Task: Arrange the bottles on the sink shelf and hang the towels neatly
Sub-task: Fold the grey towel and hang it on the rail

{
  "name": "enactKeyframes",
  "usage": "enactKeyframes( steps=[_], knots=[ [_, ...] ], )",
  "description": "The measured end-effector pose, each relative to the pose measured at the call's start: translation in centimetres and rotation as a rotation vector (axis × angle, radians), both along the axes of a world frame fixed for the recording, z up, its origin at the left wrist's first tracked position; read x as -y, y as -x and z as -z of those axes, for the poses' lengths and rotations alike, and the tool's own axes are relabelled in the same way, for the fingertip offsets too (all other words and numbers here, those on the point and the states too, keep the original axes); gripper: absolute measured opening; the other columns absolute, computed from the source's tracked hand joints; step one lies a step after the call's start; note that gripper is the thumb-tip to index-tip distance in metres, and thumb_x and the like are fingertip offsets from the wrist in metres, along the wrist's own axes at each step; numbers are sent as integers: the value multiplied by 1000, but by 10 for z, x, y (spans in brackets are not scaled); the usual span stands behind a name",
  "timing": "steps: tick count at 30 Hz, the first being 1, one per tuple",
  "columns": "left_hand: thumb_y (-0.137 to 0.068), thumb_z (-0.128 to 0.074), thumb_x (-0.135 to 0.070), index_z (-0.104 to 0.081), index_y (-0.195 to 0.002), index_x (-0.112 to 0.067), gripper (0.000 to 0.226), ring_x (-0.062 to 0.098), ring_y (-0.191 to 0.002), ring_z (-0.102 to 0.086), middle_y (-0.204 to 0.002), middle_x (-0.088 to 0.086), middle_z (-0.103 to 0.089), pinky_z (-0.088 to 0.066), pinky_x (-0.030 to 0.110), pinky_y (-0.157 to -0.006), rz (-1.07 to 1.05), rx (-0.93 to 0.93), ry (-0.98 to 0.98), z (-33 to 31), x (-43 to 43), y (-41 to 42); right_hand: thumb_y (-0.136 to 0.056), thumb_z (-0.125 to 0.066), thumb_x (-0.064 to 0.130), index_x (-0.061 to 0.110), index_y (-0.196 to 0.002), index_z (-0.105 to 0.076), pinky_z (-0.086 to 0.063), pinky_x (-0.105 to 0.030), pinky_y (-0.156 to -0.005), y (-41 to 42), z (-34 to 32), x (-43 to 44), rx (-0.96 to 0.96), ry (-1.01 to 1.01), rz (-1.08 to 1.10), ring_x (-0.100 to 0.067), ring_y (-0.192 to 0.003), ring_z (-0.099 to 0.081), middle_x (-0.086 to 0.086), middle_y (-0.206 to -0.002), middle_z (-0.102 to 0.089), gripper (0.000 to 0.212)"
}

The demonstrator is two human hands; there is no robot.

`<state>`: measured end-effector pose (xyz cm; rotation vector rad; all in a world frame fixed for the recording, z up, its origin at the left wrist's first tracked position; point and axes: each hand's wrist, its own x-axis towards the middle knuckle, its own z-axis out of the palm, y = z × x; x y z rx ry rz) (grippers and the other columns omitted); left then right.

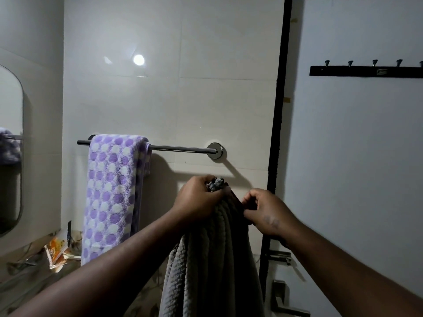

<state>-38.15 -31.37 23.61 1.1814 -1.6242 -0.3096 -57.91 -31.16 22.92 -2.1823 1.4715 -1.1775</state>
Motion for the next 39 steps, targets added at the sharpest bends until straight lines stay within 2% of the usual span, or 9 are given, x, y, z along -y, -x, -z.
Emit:
enactKeyframes(
  steps=[7, 9, 13, 16, 20, 24, 28, 35, 39],
  knots=[
    [-76, -87, -45, -74, -118, -33, 45, 6, -103, -74, -105, -12, -79, -58, 41, -99, 265, 120, -42, 3, -3, 7, -81, -72, -6, 18, -84, -62, -60, -54, -88, -14, -12, 1, 402, -11, -183, -21, -83, -69, -4, -84, -69, 26],
    [-75, -79, -50, -77, -108, -31, 37, 9, -96, -75, -97, -11, -80, -59, 42, -92, 227, 145, -5, -1, -4, 7, -84, -73, -3, 14, -90, -52, -59, -51, -88, -13, -13, 1, 444, -24, -225, -20, -81, -61, -7, -84, -63, 28],
    [-70, -70, -54, -69, -75, -32, 22, 9, -71, -63, -72, -8, -71, -57, 41, -78, -13, 136, 66, -7, 1, -3, -80, -72, -1, 13, -93, -53, -51, -32, -70, -4, -6, -3, 205, -5, -137, -16, -71, -56, -7, -84, -64, 26],
    [-72, -73, -53, -69, -76, -35, 19, 12, -80, -70, -76, -13, -73, -55, 36, -77, -63, 127, 54, -7, 5, -10, -78, -73, 9, 23, -82, -64, -58, -40, -75, 4, -3, -4, -5, 49, 48, -18, -76, -68, 1, -82, -72, 17],
    [-62, -78, -65, -69, -77, -25, 43, 8, -67, -64, -67, -14, -69, -51, 32, -68, 18, 131, -13, -1, 4, -5, -80, -74, 10, 24, -80, -73, -62, -45, -80, 1, -8, -6, 106, 88, 50, -17, -79, -72, 5, -79, -75, 14],
    [-57, -79, -67, -75, -109, -32, 62, 5, -93, -74, -96, -13, -79, -60, 38, -91, 166, 177, -25, 0, 0, 6, -77, -77, -6, 18, -83, -70, -62, -46, -88, -13, -14, -6, 322, -39, -104, -18, -82, -71, 1, -82, -73, 25],
    [-62, -74, -63, -75, -90, -27, 46, 15, -84, -73, -86, -1, -78, -59, 47, -86, 136, 198, -27, -7, -2, 2, -80, -73, -5, 6, -93, -59, -62, -47, -75, -5, -15, -4, 365, -61, -151, -20, -71, -62, -10, -80, -65, 23],
    [-65, -69, -56, -71, -82, -32, 29, 14, -82, -71, -78, -12, -74, -59, 38, -82, -74, 169, 2, -6, 5, -4, -74, -70, 13, 24, -71, -69, -60, -34, -71, 9, -11, -5, -143, 106, 182, -12, -70, -68, 7, -72, -71, 12],
    [-76, -78, -46, -67, -74, -29, 20, 14, -76, -68, -73, -10, -72, -55, 35, -77, -121, 151, -6, -3, 10, -10, -82, -69, 3, 10, -83, -69, -61, -46, -75, 13, -10, -3, 201, -45, -18, -20, -66, -70, -9, -78, -75, 7]
  ],
)
